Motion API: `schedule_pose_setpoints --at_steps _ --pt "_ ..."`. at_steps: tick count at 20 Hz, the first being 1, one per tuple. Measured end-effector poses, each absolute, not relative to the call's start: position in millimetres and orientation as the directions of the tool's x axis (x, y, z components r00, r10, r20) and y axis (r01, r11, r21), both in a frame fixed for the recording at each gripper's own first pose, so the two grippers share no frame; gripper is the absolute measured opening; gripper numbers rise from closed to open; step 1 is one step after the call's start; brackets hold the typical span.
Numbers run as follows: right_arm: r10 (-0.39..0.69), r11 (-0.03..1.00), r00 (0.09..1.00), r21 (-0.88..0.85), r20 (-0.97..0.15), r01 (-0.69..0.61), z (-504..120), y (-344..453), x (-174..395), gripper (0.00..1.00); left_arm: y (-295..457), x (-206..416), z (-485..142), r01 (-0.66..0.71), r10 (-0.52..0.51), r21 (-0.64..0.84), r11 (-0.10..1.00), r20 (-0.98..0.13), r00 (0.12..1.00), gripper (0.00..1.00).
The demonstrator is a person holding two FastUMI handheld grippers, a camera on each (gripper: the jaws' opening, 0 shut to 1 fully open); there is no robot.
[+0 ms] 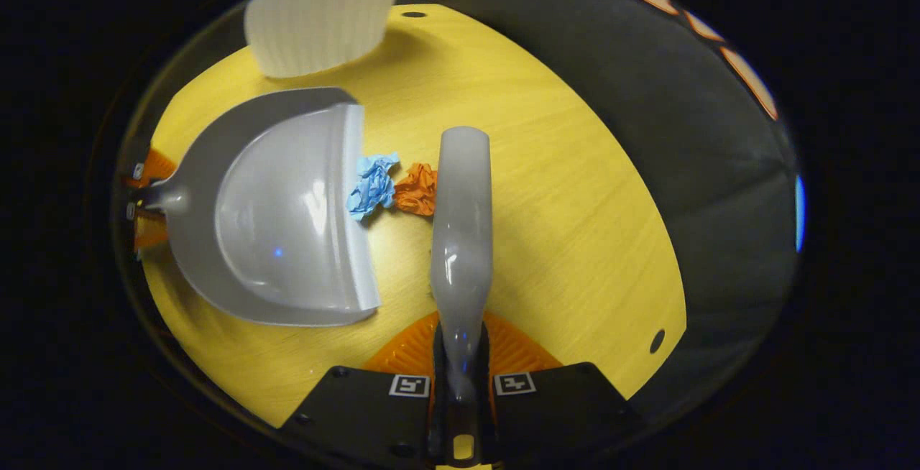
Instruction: Pick up the small broom and dustpan from the desktop, sweep the trash into the dustpan with the broom, and then empty the trash into the garbage bin.
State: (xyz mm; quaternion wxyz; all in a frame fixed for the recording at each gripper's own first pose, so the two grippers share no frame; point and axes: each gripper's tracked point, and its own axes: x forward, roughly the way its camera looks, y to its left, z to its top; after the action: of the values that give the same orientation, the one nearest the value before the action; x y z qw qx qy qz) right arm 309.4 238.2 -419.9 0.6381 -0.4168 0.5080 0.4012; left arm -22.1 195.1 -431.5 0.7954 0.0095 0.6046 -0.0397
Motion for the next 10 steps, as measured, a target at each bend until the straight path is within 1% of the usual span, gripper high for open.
schedule_pose_setpoints --at_steps 1,2,3,5,6,7,8,9,10 --pt "0.112 0.246 0.160 -0.129 -0.981 -0.961 -418.3 242.3 313.8 0.16 196.2 -22.2 -430.6 0.079 -0.056 -0.036 0.996 -0.962 0.267 0.22" --pt "0.136 0.170 0.152 -0.128 -0.979 -0.977 -418.4 243.9 317.1 0.18 196.9 -21.9 -430.5 0.081 -0.061 -0.041 0.996 -0.960 0.273 0.22" --pt "0.147 0.127 0.119 -0.101 -0.982 -0.987 -416.9 243.0 318.1 0.18 197.4 -23.3 -432.3 0.082 -0.065 -0.044 0.996 -0.960 0.273 0.22" --pt "0.174 0.122 0.030 -0.009 -0.984 -0.992 -411.3 242.0 324.0 0.18 197.4 -22.0 -433.9 0.090 -0.068 -0.043 0.995 -0.955 0.288 0.22" --pt "0.195 0.152 -0.004 0.034 -0.981 -0.988 -408.7 238.1 331.6 0.19 197.7 -21.7 -432.8 0.093 -0.066 -0.039 0.995 -0.952 0.300 0.23" --pt "0.244 0.201 0.000 0.051 -0.970 -0.978 -404.2 236.4 341.8 0.19 197.5 -18.5 -431.9 0.091 -0.063 -0.036 0.995 -0.945 0.321 0.22" --pt "0.317 0.273 0.042 0.049 -0.947 -0.961 -395.2 237.1 358.5 0.19 196.9 -14.7 -430.7 0.083 -0.059 -0.031 0.996 -0.935 0.350 0.22" --pt "0.390 0.375 0.105 0.054 -0.915 -0.925 -377.3 237.6 372.7 0.19 197.3 -14.3 -429.8 0.071 -0.048 -0.023 0.997 -0.924 0.379 0.22" --pt "0.448 0.514 0.251 0.018 -0.858 -0.858 -350.8 224.7 393.5 0.19 198.0 -8.6 -425.5 0.046 -0.028 -0.009 0.999 -0.906 0.422 0.22"
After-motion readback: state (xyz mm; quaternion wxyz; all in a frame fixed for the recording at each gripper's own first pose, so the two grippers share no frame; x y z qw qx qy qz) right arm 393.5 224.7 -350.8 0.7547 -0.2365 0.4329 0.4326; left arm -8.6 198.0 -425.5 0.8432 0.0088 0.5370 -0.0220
